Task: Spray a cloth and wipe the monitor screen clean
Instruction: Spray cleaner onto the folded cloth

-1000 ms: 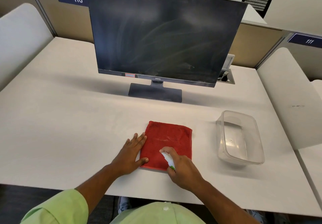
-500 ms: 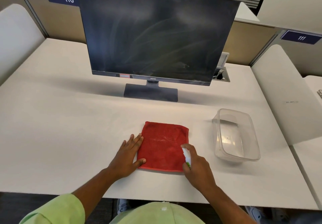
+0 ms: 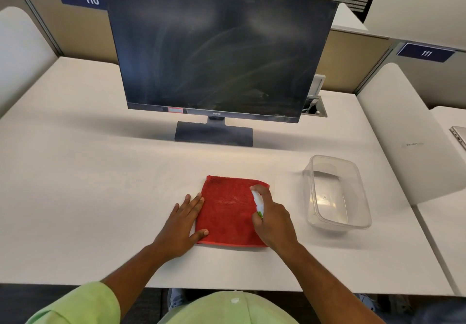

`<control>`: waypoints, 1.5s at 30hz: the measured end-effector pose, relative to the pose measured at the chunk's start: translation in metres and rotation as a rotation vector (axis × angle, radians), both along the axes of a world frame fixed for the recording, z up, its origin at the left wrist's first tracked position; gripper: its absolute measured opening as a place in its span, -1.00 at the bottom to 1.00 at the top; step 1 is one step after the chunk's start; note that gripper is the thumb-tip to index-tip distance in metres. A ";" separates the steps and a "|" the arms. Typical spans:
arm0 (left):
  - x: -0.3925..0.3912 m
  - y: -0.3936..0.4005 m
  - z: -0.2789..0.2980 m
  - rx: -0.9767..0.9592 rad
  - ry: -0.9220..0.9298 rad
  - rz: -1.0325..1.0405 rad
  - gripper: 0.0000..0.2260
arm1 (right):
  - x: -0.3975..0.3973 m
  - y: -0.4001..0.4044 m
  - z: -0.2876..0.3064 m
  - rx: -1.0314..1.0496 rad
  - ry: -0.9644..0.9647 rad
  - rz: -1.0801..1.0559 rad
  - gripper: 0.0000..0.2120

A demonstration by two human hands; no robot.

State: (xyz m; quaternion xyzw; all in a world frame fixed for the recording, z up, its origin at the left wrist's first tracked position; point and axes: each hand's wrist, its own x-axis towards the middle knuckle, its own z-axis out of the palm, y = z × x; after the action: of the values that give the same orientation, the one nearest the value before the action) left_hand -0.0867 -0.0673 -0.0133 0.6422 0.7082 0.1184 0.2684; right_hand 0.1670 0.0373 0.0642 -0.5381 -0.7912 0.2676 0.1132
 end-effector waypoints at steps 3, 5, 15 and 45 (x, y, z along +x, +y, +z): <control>-0.001 -0.001 0.002 0.002 -0.004 -0.005 -0.18 | -0.006 0.002 -0.002 0.003 -0.008 -0.027 -0.38; -0.001 -0.001 0.002 0.001 -0.008 -0.006 -0.18 | -0.006 0.005 -0.001 0.027 -0.012 -0.066 -0.37; 0.000 0.000 0.001 -0.004 -0.001 0.001 -0.18 | 0.021 0.021 0.001 0.020 -0.052 -0.162 -0.41; 0.000 -0.001 -0.002 0.021 -0.016 -0.006 -0.16 | 0.025 -0.063 -0.024 -0.115 -0.045 0.174 -0.41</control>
State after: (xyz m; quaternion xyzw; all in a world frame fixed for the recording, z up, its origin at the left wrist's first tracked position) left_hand -0.0870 -0.0685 -0.0148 0.6462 0.7028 0.1302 0.2675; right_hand 0.1918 -0.0261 0.0403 -0.4787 -0.8207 0.3092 0.0409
